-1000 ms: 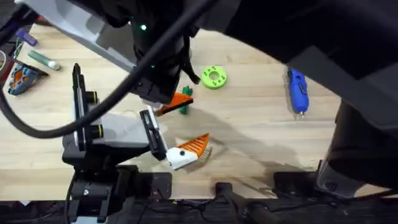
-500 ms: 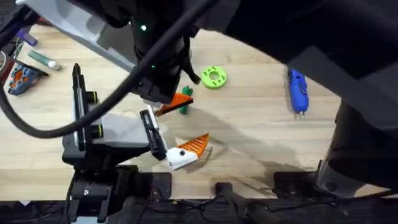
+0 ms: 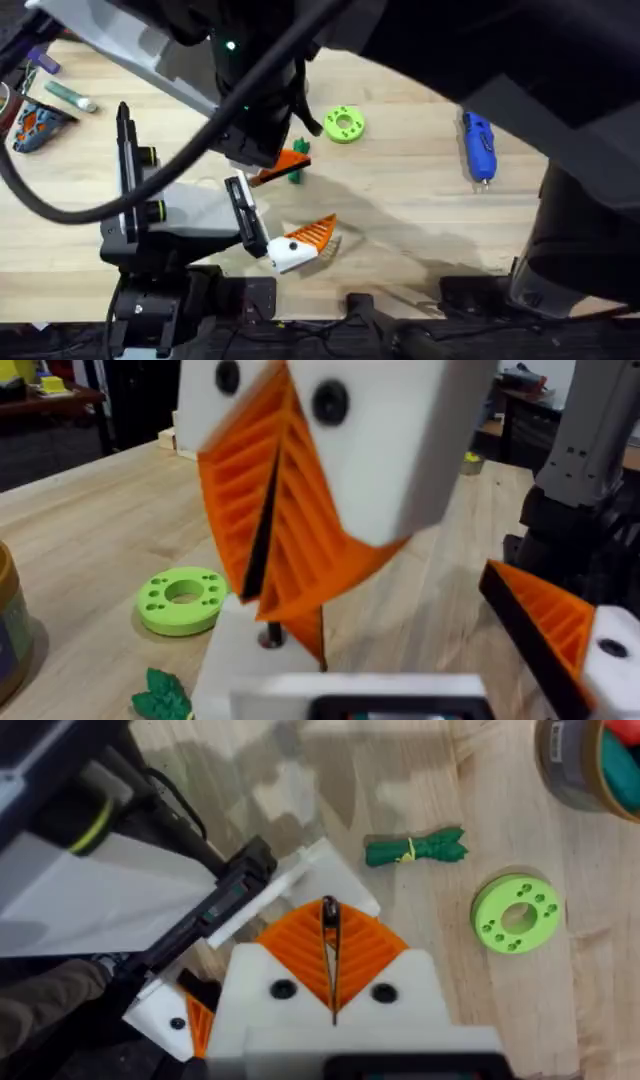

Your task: Pick up the gripper from the table and insert it into the empty holder that is missing its gripper. Then pick up a screw, insert it into the mounting hole, and use the screwdriver to tighten it. Finally, clean up the table by picking up the vegetable and placing it into the bucket.

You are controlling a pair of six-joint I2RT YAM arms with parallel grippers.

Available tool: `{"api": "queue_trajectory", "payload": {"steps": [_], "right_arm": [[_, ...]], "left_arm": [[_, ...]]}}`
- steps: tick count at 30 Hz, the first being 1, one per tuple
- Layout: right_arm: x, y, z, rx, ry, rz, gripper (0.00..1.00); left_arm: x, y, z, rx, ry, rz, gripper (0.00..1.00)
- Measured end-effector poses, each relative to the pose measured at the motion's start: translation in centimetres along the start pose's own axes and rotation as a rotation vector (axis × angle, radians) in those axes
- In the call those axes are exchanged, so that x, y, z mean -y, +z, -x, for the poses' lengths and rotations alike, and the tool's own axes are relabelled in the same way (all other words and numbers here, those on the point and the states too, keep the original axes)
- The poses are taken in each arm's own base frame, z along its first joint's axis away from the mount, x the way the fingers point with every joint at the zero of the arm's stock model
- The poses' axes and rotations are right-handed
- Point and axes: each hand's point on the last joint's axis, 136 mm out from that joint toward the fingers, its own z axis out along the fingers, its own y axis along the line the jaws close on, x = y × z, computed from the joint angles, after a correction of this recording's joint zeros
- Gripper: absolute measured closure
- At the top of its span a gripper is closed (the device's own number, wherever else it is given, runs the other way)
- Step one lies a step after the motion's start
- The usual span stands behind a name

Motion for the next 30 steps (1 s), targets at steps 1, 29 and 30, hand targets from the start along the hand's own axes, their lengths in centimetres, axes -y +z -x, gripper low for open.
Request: {"api": "queue_trajectory", "payload": {"steps": [1,29,30], "right_arm": [[-0.2,0.0,0.0,0.001,-0.004,0.004,0.996],[-0.3,1.5,-0.2,-0.043,-0.005,0.013,0.996],[-0.3,1.5,-0.2,-0.043,-0.005,0.013,0.996]], "left_arm": [[0.0,0.0,0.0,0.0,0.0,0.0,0.015],[0.0,0.0,0.0,0.0,-0.008,-0.001,0.015],[0.0,0.0,0.0,0.0,-0.009,-0.002,0.015]]}}
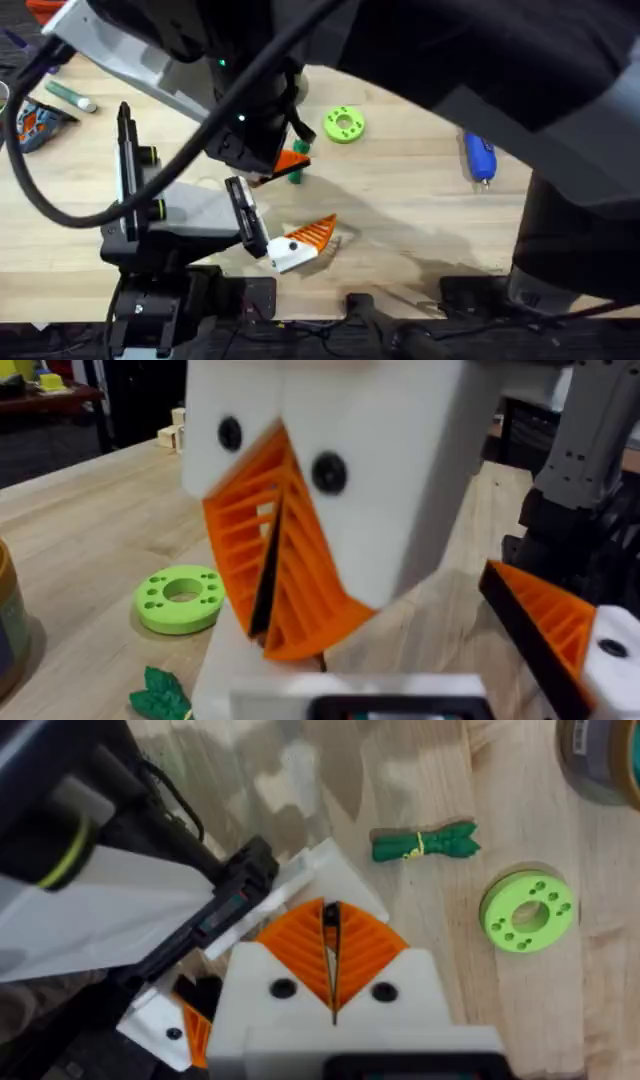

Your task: Pick up the gripper from the table and insert it into the empty holder that is missing its gripper. Then pick up a screw, insert it into the mounting hole, and use the screwdriver to tighten it. Finally, clean up the table by picking up the vegetable and placing it into the bucket.

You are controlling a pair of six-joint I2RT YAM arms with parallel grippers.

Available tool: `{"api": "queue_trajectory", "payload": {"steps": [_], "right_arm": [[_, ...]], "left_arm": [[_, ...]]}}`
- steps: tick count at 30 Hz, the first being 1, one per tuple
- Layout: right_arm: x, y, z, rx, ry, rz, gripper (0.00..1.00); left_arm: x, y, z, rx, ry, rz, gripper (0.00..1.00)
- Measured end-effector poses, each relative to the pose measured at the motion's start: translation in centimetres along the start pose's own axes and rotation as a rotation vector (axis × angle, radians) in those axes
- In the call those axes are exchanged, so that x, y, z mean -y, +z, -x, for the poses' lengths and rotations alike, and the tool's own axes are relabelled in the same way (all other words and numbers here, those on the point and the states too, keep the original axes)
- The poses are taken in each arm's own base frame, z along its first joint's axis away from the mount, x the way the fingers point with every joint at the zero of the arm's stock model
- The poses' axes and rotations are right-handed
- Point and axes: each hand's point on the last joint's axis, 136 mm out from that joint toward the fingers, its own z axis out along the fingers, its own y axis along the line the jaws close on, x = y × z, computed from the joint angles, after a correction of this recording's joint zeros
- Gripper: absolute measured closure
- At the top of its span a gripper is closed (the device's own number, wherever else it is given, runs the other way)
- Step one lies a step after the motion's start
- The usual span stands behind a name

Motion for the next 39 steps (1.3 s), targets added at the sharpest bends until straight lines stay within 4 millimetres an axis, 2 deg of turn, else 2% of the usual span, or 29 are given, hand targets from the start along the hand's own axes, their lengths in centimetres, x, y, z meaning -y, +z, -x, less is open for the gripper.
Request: {"api": "queue_trajectory", "payload": {"steps": [21,22,25,26,27,35,39], "right_arm": [[0.0,0.0,0.1,0.002,0.001,0.0,0.986],[0.0,0.0,0.1,0.003,0.003,0.0,0.901],[0.4,0.0,0.0,0.0,0.002,-0.017,0.469],[0.7,-0.1,-0.1,-0.002,0.006,-0.028,0.32],[1.6,-0.4,-0.3,-0.001,0.016,-0.048,0.115],[1.6,-0.6,-0.3,0.004,0.016,-0.054,0.107],[1.2,-1.5,-0.2,0.032,0.016,-0.043,0.106]], "left_arm": [[0.0,0.0,0.0,0.0,-0.001,0.0,0.015],[0.0,0.0,0.0,0.0,-0.001,0.0,0.015],[0.0,0.0,0.0,0.0,-0.001,-0.001,0.015],[0.0,0.0,0.0,0.0,-0.001,-0.002,0.015],[0.0,0.0,0.0,0.0,0.0,-0.002,0.015],[0.0,0.0,0.0,0.0,0.003,-0.002,0.015],[0.0,0.0,0.0,0.0,0.005,-0.002,0.015]]}}
